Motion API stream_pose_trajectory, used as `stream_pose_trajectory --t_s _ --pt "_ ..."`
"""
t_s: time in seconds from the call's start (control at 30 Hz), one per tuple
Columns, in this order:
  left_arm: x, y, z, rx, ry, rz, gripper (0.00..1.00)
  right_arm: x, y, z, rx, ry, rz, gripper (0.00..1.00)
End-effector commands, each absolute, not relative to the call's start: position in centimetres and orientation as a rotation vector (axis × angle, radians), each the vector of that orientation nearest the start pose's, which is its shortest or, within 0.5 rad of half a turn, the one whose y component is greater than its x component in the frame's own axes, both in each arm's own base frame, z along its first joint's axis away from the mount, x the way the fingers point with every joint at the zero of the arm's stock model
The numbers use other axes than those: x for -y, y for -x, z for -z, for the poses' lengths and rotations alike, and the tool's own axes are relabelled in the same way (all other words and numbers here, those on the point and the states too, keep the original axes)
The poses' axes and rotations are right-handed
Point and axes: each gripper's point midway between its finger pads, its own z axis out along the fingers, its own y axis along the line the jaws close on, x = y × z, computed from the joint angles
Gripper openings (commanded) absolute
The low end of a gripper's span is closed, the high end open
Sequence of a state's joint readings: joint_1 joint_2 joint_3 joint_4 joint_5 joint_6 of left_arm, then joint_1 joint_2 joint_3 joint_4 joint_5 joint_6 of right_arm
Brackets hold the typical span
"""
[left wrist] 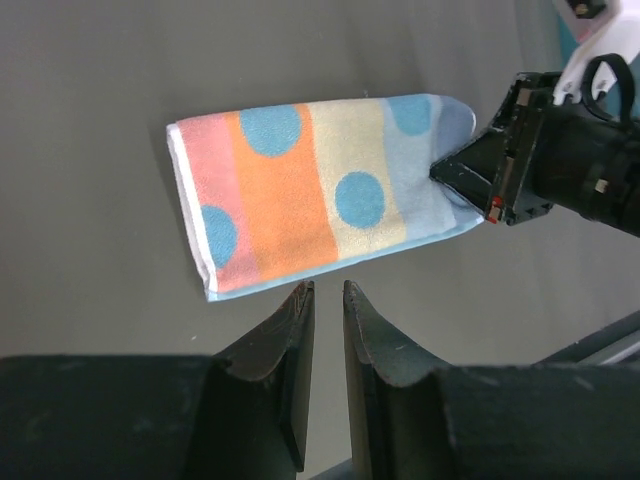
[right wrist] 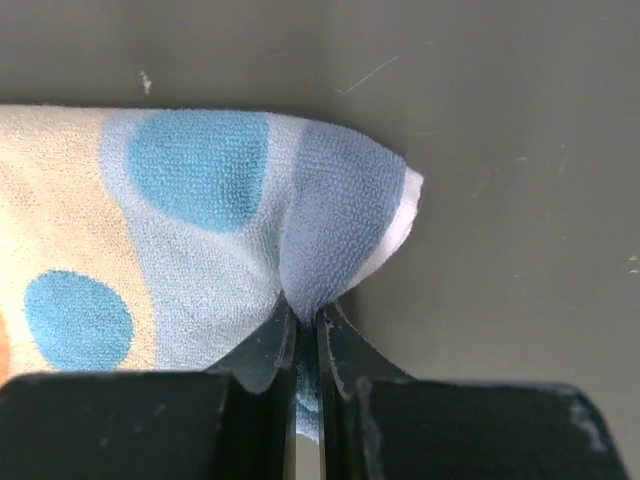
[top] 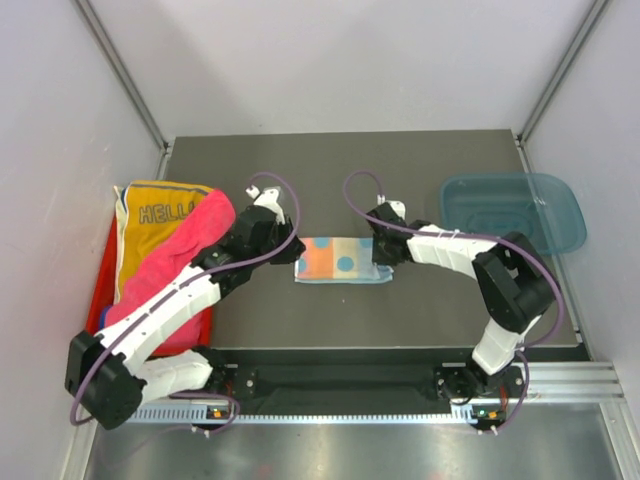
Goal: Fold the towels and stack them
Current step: Neatly place the folded towel into the bin
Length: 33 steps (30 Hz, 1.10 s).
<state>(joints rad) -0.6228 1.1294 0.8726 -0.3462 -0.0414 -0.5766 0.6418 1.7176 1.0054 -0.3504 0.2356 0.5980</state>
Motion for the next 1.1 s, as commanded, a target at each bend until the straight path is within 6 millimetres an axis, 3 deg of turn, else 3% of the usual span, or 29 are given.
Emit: stream_pose_trajectory --t_s 0.0,0.23,0.5,0.8,1.07 --pt "21.2 -26.4 -21.2 -2.169 -0.049 0.673 0.23 -19.3 -30.9 -3.0 -2.601 0.009 0.022 0.0" --pt "19.6 -24.0 -23.3 -2.133 -0.092 0.682 0.24 -16.3 -34.5 -10.3 -2.444 0.045 0.326 0.0" --pt "18.1 -22.2 -23.2 -2.138 -0.157 0.646 0.24 -12.6 -36.9 -14.8 -2.379 0.08 0.588 0.0" --pt "17.5 -21.5 -21.7 -2.166 -0.224 0.602 0.24 -7.3 -39.1 -16.1 -2.368 0.071 0.78 0.0" --pt "16.5 -20.5 -20.7 -2.189 -0.25 0.566 0.24 -2.8 -40.4 -18.1 -2.32 -0.009 0.766 0.0"
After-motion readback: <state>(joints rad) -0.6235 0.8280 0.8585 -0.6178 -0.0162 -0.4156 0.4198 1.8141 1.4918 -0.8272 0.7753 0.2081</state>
